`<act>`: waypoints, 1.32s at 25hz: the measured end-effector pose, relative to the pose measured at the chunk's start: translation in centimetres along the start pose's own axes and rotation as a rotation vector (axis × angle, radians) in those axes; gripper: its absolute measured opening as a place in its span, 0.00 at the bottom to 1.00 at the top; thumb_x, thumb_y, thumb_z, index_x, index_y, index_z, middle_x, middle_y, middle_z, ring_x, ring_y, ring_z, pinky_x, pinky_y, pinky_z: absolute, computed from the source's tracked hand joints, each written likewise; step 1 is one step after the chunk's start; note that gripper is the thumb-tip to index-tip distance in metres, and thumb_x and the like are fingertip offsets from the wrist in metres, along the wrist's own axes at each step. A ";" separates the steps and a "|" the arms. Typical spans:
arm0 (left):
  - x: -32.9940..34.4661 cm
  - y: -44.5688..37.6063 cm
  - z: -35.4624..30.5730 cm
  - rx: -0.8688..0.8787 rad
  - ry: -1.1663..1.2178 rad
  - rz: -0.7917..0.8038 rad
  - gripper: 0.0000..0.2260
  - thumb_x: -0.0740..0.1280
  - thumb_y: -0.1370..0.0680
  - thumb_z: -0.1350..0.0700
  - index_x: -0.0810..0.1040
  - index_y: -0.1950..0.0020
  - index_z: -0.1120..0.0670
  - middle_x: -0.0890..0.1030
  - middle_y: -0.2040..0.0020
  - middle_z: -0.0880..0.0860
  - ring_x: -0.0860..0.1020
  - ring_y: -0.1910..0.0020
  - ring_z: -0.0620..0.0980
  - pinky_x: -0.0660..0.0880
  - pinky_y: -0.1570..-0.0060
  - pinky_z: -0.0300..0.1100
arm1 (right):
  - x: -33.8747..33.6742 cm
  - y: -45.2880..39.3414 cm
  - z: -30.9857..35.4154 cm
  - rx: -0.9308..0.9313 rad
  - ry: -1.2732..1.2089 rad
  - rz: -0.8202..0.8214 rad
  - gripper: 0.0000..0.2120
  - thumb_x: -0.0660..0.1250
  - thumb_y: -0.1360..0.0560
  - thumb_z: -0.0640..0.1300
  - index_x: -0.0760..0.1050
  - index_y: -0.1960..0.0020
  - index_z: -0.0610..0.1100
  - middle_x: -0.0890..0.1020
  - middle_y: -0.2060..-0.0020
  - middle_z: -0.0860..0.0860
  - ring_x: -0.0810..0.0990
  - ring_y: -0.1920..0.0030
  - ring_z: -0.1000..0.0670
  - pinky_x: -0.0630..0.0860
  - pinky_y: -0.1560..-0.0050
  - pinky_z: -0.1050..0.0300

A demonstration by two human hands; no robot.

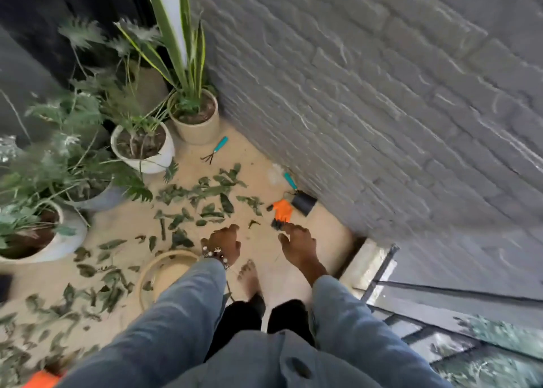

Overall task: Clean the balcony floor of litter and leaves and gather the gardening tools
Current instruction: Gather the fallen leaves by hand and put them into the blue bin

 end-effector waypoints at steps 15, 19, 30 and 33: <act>4.7 -15.2 4.0 -0.402 0.404 -0.147 0.20 0.61 0.21 0.54 0.67 0.28 0.50 0.78 0.36 0.53 0.75 0.37 0.56 0.73 0.40 0.50 | 7.6 -23.6 0.0 -0.454 0.307 0.384 0.14 0.61 0.24 0.41 0.77 0.40 0.43 0.80 0.45 0.45 0.75 0.41 0.42 0.73 0.46 0.51; 11.0 -22.6 6.2 -0.460 0.572 -0.162 0.19 0.62 0.21 0.55 0.69 0.29 0.52 0.80 0.38 0.55 0.77 0.39 0.57 0.74 0.41 0.50 | 15.7 -31.3 -3.0 -0.471 0.382 0.485 0.13 0.61 0.26 0.39 0.77 0.43 0.40 0.80 0.48 0.41 0.76 0.44 0.39 0.74 0.47 0.50; 29.5 -41.5 14.2 -0.570 0.768 -0.044 0.14 0.61 0.20 0.57 0.76 0.35 0.54 0.81 0.41 0.53 0.77 0.40 0.56 0.72 0.42 0.41 | 41.4 -44.0 -10.7 -0.622 0.790 0.722 0.20 0.59 0.23 0.39 0.68 0.32 0.48 0.50 0.24 0.42 0.58 0.29 0.38 0.69 0.38 0.47; 31.8 -43.0 15.4 -0.709 1.001 -0.046 0.12 0.63 0.20 0.57 0.77 0.37 0.54 0.82 0.48 0.55 0.81 0.53 0.53 0.74 0.58 0.31 | 43.6 -44.7 -12.0 -0.611 0.822 0.668 0.19 0.58 0.22 0.39 0.67 0.32 0.44 0.48 0.24 0.40 0.54 0.27 0.38 0.68 0.35 0.47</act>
Point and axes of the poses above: each hand's wrist, its own y-axis away from the middle knuckle, its own x-axis out of the palm, z = x × y, the point moved 5 cm from there along -y, towards the middle knuckle
